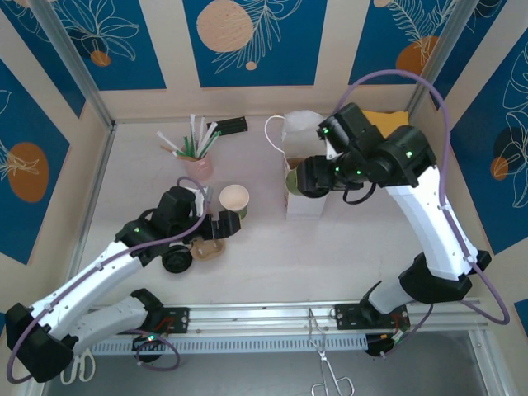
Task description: Pack the takeout coffee
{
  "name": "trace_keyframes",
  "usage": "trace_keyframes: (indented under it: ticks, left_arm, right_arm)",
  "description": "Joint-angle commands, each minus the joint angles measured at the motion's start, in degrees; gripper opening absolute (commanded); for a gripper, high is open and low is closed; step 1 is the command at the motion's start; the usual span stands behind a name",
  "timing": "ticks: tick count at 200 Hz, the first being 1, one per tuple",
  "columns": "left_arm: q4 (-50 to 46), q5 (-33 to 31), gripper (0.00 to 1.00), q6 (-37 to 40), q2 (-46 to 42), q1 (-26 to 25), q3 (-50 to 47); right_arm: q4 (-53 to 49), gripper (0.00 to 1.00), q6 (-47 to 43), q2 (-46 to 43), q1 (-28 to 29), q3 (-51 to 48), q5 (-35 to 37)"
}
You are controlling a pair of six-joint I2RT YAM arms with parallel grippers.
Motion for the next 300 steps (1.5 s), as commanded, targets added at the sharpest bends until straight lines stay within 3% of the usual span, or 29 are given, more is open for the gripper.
trace_keyframes:
  ticks: [1,101,230,300]
  left_arm:
    - [2.3,0.66,1.0,1.21,0.14,-1.04,2.17]
    - [4.55,1.09,1.0,1.39,0.28,-1.57,1.46]
    - [3.88,1.74,1.0,5.53,1.14,-1.53,1.73]
    - [2.1,1.22,1.0,6.81,1.29,-1.59,1.99]
  right_arm:
    - [-8.59,0.69,-1.34,0.36,-2.32,4.1,-2.28]
    - [-7.92,0.69,-4.55,7.54,-13.1,13.95,-5.71]
    - [-8.67,0.69,-4.63,25.76,-16.5,24.28,-4.29]
    - [-8.75,0.69,-4.18,31.21,-17.44,22.41,-2.94]
